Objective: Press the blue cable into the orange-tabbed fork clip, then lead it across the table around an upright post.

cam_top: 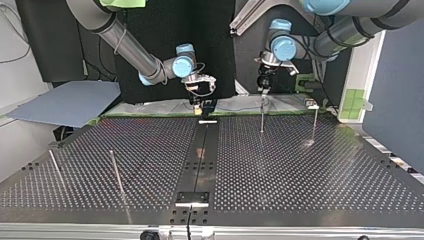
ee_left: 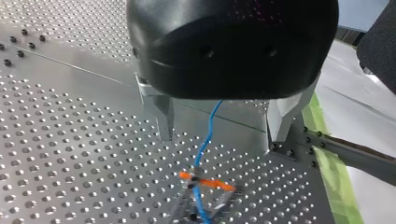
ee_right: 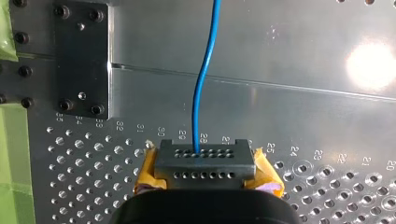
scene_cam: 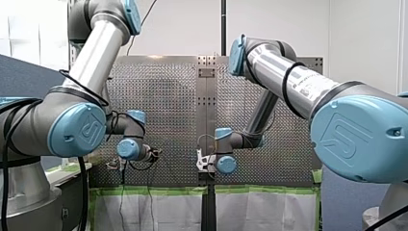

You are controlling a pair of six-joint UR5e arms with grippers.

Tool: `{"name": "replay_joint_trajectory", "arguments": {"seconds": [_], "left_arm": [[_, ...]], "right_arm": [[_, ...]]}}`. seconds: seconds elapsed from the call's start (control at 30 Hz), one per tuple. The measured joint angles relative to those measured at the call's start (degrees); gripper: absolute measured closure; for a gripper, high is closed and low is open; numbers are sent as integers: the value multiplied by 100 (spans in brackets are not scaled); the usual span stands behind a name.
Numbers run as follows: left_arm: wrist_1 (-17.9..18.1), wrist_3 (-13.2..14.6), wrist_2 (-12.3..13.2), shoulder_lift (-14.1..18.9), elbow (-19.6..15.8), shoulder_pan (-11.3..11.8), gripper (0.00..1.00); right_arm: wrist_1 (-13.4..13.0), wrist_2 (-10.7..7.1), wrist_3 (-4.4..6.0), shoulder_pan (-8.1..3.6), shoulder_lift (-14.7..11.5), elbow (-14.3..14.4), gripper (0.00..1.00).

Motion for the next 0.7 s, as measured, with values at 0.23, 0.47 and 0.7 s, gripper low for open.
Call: {"name": "replay_joint_trajectory", "arguments": {"seconds": [0.23,0.47,0.7], "left_arm": [[361,150,-210,-356,9,-27,0],[708,206,-431,-534,42,-35,0],[1067,303,-527,-545,114,-36,0]], "right_arm": [[22,-10,-1,-22,2,-1,100],[5,-12,3,-27,5,-1,100],[-1,-12,4,-36,13,-2,100]]}}
